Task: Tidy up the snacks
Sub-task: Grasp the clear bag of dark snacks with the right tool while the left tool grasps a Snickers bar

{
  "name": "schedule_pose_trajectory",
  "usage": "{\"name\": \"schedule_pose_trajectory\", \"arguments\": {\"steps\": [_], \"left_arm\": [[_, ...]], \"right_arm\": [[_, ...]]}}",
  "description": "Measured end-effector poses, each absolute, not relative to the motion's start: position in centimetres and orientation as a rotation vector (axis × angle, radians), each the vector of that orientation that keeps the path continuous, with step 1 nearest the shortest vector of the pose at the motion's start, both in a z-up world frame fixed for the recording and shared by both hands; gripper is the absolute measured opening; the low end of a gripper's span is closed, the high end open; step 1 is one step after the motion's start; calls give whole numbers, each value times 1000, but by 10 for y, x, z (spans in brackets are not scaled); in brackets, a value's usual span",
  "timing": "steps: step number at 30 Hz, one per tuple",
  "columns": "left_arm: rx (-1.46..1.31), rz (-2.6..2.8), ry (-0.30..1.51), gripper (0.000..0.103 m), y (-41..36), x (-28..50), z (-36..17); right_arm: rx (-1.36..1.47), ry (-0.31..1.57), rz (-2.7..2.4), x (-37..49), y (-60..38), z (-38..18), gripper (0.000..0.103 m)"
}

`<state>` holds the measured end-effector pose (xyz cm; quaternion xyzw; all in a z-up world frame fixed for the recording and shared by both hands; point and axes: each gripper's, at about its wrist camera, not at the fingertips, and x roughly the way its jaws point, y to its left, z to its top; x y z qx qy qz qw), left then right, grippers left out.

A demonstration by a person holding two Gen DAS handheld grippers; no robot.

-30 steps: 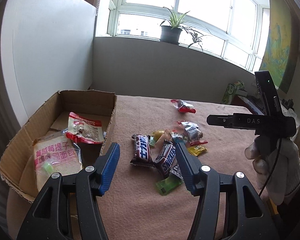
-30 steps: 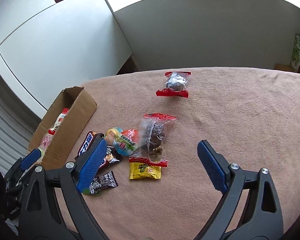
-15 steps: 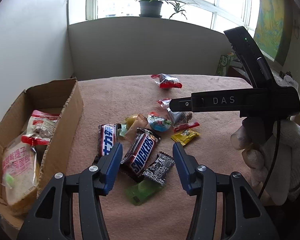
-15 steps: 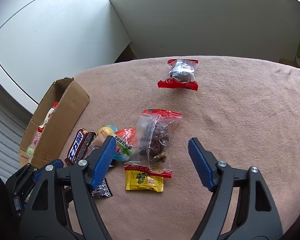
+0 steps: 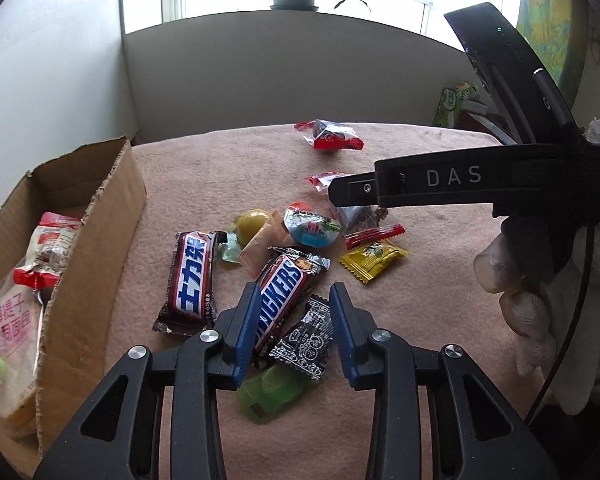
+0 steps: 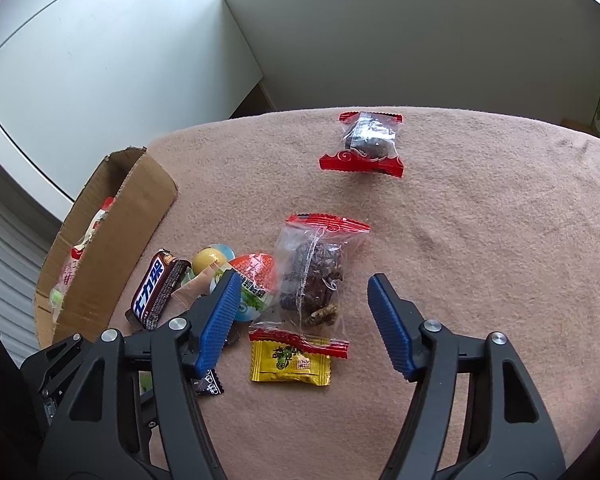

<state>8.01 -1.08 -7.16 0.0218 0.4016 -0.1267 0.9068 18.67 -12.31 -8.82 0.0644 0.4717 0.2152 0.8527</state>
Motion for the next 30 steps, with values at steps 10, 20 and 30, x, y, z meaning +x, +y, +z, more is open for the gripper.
{"name": "schedule_pose_trajectory", "arguments": {"steps": [10, 20, 30], "left_arm": [[76, -201, 825, 35, -11, 90, -76], [7, -275, 838, 35, -1, 86, -68], [18, -260, 875, 35, -5, 107, -77]], "right_arm": [[100, 1012, 449, 191, -114, -96, 69], [90, 1018, 437, 193, -116, -101, 59], [80, 1018, 443, 193, -118, -102, 59]]}}
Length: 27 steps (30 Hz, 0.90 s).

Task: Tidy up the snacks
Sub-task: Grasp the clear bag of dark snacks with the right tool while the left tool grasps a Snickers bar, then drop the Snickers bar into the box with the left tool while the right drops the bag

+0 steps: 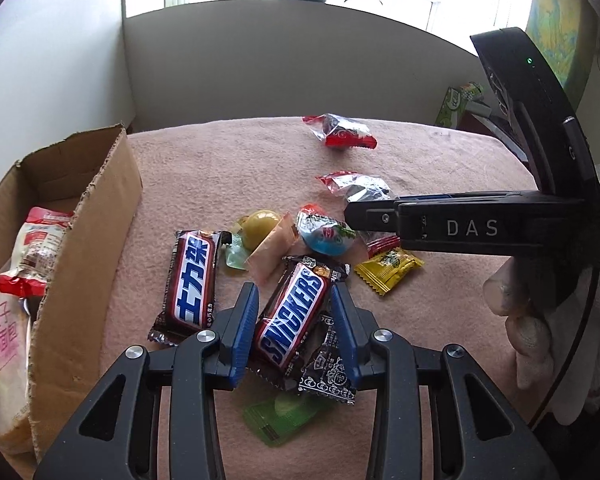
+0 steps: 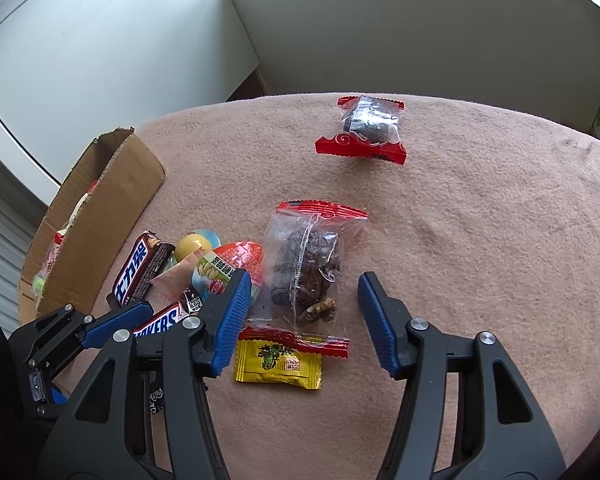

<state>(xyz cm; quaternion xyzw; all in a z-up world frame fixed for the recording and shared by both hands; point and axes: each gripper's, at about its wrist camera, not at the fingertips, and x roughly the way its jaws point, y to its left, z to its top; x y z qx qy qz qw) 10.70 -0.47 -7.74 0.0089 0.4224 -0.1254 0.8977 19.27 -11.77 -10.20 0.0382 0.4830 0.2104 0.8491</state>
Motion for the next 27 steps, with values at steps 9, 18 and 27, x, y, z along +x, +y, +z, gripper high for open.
{"name": "schedule_pose_trajectory", "arguments": {"steps": [9, 18, 27], "left_arm": [[60, -219, 876, 33, -10, 107, -82], [-3, -208, 865, 29, 0, 103, -76], [-23, -222, 841, 28, 2, 93, -67]], "right_arm": [[16, 1005, 421, 188, -104, -104, 48], [62, 974, 422, 185, -119, -95, 44], [80, 945, 424, 178, -128, -83, 41]]}}
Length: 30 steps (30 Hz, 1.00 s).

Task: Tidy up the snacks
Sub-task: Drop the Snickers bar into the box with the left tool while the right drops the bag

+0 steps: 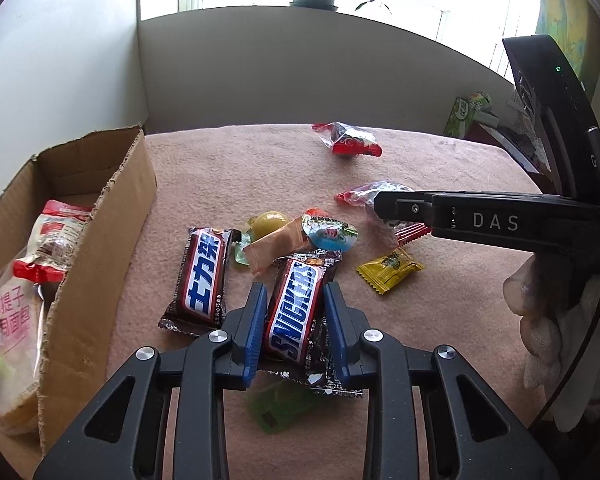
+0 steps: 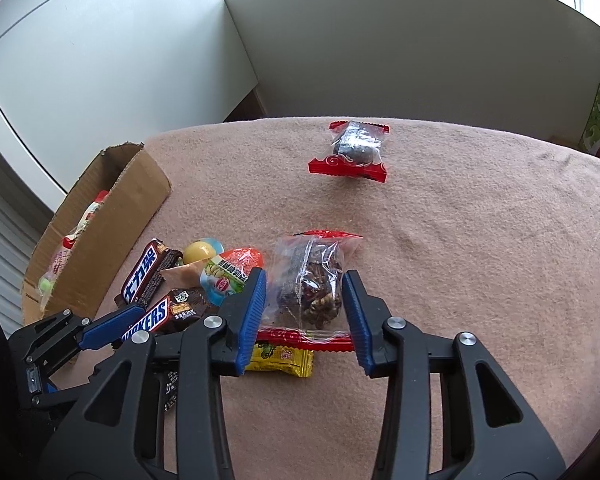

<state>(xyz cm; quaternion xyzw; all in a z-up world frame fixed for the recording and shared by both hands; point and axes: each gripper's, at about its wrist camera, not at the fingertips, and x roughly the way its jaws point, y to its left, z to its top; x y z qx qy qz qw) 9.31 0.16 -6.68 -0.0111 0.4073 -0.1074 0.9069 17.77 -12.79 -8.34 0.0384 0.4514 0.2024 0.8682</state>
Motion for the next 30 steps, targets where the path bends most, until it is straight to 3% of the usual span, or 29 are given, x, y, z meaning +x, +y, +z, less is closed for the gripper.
{"name": "schedule_pose_trajectory", "arguments": {"steps": [11, 30], "left_arm": [[-27, -207, 816, 28, 4, 91, -60], [-77, -173, 714, 28, 28, 66, -29]], "right_arm": [[92, 964, 438, 178, -126, -91, 31], [177, 818, 479, 156, -127, -32, 30]]}}
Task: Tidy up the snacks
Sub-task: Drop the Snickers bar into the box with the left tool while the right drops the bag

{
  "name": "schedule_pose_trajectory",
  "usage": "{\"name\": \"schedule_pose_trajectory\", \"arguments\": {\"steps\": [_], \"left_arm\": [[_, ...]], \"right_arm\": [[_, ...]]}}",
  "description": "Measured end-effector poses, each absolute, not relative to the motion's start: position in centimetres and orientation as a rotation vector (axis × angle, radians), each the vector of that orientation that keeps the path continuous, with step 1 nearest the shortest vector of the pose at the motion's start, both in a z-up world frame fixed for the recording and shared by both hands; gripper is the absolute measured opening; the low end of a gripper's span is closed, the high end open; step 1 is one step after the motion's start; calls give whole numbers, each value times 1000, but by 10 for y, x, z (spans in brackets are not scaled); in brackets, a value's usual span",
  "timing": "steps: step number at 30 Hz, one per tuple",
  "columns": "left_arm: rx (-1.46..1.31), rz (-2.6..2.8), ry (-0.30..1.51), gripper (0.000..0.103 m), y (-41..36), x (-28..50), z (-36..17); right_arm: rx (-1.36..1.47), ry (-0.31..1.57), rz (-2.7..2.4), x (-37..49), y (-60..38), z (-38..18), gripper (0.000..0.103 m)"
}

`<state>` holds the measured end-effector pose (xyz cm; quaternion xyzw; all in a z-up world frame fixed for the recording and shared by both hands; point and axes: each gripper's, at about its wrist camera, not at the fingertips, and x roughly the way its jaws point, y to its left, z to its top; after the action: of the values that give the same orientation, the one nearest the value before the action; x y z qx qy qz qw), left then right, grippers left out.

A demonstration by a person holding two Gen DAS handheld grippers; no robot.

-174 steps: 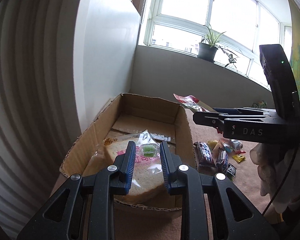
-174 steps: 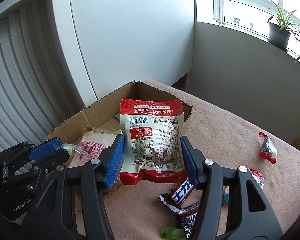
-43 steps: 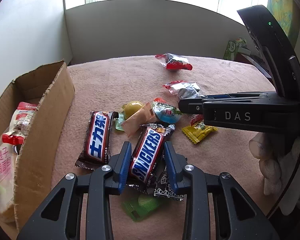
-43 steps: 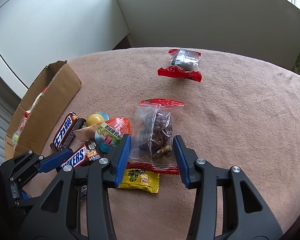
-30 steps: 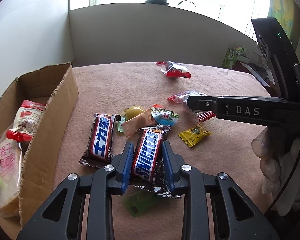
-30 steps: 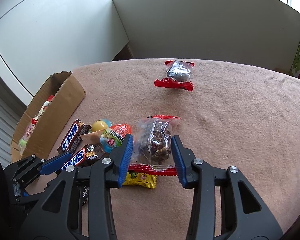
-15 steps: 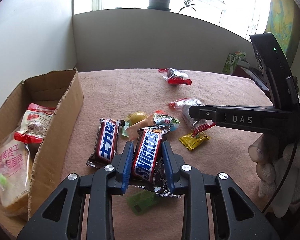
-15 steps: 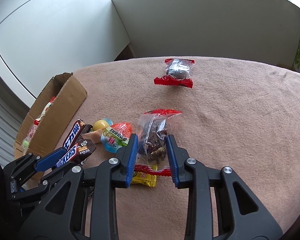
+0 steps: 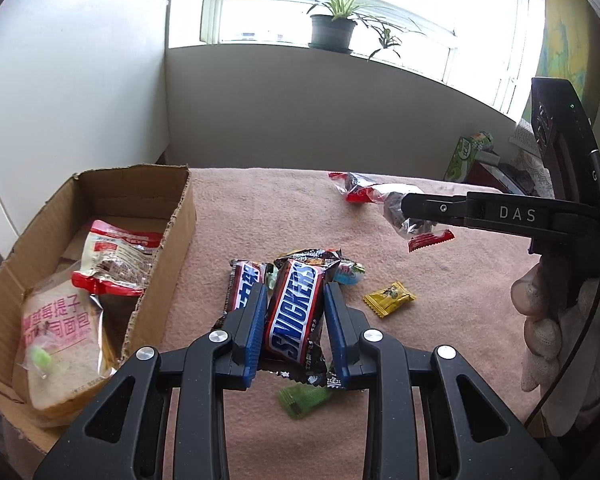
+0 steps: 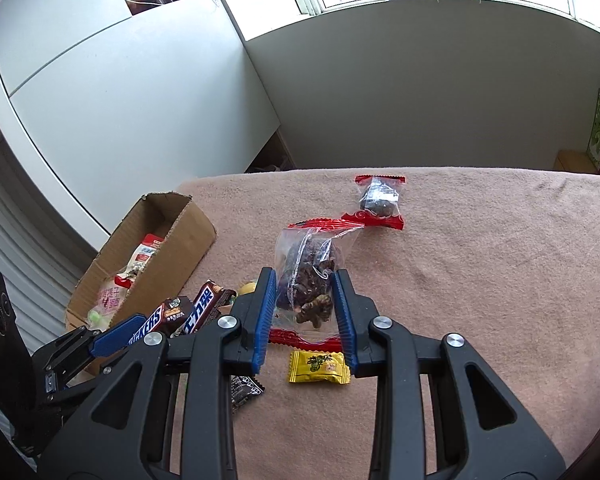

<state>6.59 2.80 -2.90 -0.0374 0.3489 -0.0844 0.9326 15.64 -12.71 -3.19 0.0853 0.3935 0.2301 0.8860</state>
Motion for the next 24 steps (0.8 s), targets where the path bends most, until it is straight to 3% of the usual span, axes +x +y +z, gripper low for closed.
{"name": "schedule_pose_trajectory", "arguments": {"steps": [11, 24], "left_arm": [[-102, -48, 598, 28, 83, 42, -7], [-157, 97, 591, 28, 158, 51, -8]], "right_arm": [[167, 772, 571, 149, -63, -9, 30], [126, 798, 649, 159, 18, -16, 30]]}}
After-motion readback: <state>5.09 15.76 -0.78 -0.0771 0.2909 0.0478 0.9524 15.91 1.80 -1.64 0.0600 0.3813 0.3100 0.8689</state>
